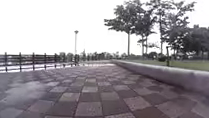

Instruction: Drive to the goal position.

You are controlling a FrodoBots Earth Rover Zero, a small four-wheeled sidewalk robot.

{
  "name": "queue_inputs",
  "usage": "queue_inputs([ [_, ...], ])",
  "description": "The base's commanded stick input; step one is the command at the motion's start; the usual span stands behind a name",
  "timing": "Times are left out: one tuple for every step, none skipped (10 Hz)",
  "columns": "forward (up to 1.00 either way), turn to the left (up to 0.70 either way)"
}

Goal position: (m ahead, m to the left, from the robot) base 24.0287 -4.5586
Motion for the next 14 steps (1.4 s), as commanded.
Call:
queue_inputs([
  [1.00,0.00],
  [1.00,0.00],
  [1.00,0.00],
  [1.00,0.00],
  [1.00,0.00],
  [1.00,0.00],
  [1.00,0.00],
  [1.00,0.00],
  [1.00,0.03],
  [1.00,0.29],
  [1.00,0.23],
  [1.00,0.12],
  [1.00,0.02],
  [1.00,0.33],
])
